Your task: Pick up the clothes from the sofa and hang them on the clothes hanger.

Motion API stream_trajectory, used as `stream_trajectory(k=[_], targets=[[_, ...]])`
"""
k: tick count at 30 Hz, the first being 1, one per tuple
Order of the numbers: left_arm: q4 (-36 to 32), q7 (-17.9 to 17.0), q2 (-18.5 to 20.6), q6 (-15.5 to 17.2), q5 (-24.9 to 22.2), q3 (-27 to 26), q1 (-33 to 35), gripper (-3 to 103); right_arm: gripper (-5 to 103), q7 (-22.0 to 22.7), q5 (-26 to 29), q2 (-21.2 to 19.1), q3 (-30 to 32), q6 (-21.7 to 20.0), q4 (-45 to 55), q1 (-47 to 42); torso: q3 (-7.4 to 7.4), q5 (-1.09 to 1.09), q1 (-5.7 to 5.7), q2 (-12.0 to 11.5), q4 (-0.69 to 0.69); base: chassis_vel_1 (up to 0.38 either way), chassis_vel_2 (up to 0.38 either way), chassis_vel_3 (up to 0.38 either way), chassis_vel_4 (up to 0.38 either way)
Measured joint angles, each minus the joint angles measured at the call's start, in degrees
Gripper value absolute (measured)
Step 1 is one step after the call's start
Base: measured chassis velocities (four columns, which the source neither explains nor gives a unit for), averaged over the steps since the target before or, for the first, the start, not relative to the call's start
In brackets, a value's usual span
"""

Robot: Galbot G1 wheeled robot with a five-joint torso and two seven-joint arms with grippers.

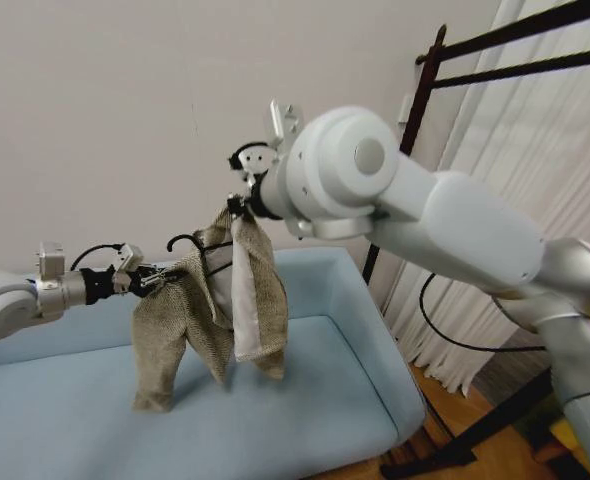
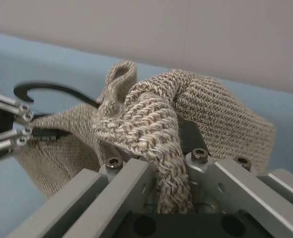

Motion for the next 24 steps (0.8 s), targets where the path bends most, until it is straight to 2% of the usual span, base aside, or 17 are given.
stream_trajectory(k=[4,11,17,20,22,24], targets=[[0.0,-0.3,-0.3,0.0,0.0,-0.1,-0.1,4,1,0.3,-2.1,0.5,-1.2,0.1,0.3,-1.8,0.0,0.0,0.0,0.0,0.0,0.0,0.0,0.0,0.0],[-0.3,-3.1,-1.9,0.3,-0.5,-0.2,-0.5,4,1,0.3,-13.1,-0.4,-4.1,1.7,-0.4,-5.3,0.0,0.0,0.0,0.0,-0.01,0.0,0.0,0.0,0.0],[-0.7,-6.4,-3.0,-0.3,-1.4,0.1,-0.8,4,0,0.1,-15.3,-0.6,-4.4,2.5,2.6,-5.9,0.0,0.0,0.0,0.0,0.0,0.0,0.0,0.0,0.0],[-2.1,-9.6,-3.9,-1.1,-2.7,0.1,-1.1,4,15,-1.0,-16.4,-0.7,-4.8,2.5,4.3,-6.2,0.0,0.0,-0.01,0.0,0.0,0.0,0.0,0.0,0.0],[-2.6,-10.7,-4.2,-1.4,-3.0,0.1,-1.1,4,15,-1.5,-17.2,-0.7,-5.2,2.5,4.8,-6.3,0.0,0.0,0.0,0.0,0.0,0.0,0.0,0.0,0.0],[-3.2,-12.3,-4.6,-1.6,-3.2,0.2,-1.2,4,26,-3.0,-19.6,-0.7,-6.3,2.4,5.8,-6.6,0.0,0.0,0.0,0.0,-0.01,0.0,0.0,0.0,0.0]])
